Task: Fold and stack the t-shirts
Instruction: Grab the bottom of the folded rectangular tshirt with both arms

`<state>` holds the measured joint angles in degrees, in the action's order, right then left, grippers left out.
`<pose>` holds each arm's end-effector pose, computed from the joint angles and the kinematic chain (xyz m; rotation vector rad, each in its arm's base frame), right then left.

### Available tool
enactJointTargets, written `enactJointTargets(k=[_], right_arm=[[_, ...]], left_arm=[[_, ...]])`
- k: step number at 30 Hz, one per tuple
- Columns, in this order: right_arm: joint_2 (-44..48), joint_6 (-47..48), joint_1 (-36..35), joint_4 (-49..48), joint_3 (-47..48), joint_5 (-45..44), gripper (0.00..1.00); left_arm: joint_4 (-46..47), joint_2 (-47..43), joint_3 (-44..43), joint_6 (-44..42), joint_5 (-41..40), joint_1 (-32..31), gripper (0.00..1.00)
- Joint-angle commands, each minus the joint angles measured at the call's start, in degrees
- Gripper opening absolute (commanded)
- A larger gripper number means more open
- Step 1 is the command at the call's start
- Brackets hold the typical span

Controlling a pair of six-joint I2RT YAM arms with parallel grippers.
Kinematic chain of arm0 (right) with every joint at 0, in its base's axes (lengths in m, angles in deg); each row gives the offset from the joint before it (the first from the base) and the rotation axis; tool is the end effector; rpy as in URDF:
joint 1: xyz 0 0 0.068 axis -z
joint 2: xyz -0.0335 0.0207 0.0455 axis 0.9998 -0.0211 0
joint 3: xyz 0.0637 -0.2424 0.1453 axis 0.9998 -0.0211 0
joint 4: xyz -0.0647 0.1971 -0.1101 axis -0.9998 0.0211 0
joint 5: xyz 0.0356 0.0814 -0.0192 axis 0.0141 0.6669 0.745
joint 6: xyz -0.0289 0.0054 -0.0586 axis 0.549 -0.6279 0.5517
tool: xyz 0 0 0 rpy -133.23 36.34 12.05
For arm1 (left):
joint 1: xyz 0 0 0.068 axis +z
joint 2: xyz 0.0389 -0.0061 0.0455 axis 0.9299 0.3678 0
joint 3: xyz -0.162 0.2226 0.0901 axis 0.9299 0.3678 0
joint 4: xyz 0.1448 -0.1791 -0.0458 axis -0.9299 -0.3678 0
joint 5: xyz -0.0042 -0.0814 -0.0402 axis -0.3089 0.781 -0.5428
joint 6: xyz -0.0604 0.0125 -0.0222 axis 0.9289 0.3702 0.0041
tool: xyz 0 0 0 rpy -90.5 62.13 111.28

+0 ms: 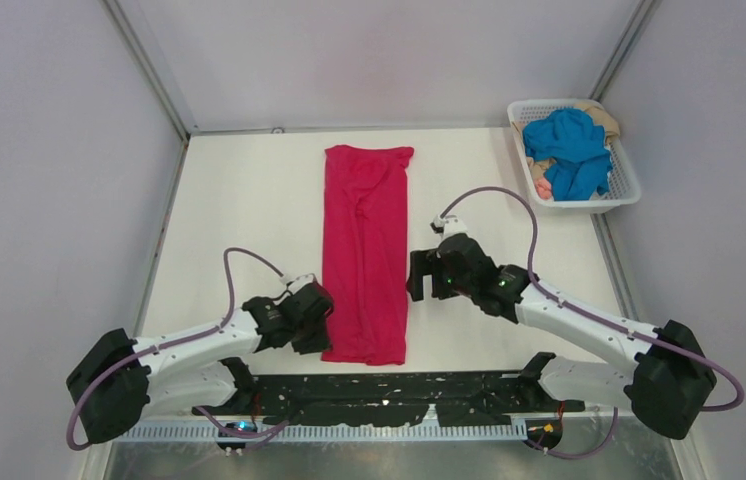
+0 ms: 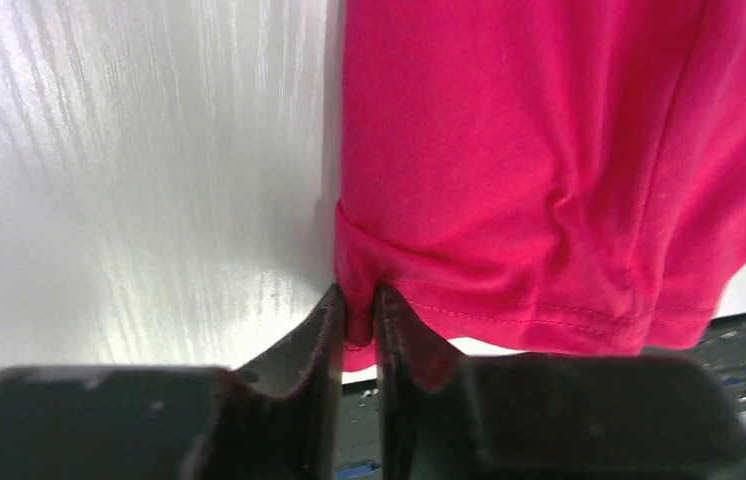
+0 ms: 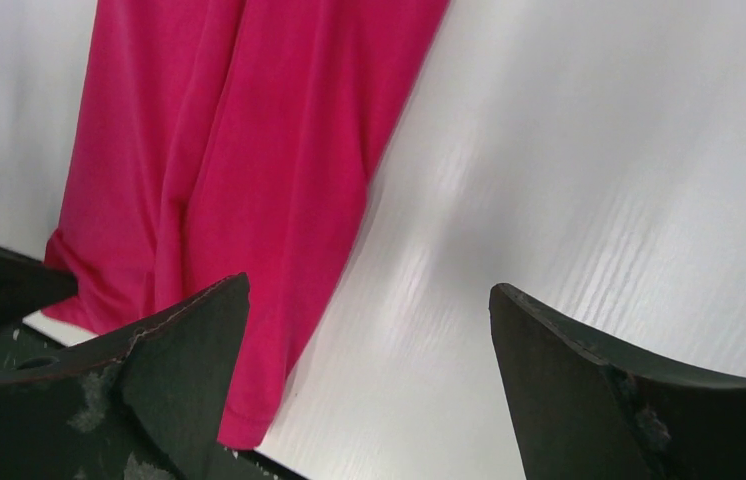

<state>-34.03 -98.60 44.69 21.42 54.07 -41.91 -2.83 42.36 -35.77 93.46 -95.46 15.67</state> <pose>0.1587 0.1443 0.2467 -0.2801 2.3474 0.4661 0.0930 -0.1136 0.1740 -0.3098 2.7958 -0.4241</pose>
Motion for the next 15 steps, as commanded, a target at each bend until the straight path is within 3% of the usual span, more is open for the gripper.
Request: enactJointTargets(k=[1,9,15], right_arm=[[2.6,-3.0,-6.2,-0.5,-3.3,2.3,0.95],[-0.2,-8.6,-20.1,-1.8,-6.1,3.2,0.99],[-3.2,-11.2,-24.3,-8.0,-8.3,5.5,0.87]], left_arm=[[-1.4,0.3,1.3,-0.2,1.6,0.0,0.02],[-1.4,-3.7,3.0,-0.1,0.9,0.0,0.0],[0.1,-5.9,4.8,-0.4,1.4,0.0,0.0]])
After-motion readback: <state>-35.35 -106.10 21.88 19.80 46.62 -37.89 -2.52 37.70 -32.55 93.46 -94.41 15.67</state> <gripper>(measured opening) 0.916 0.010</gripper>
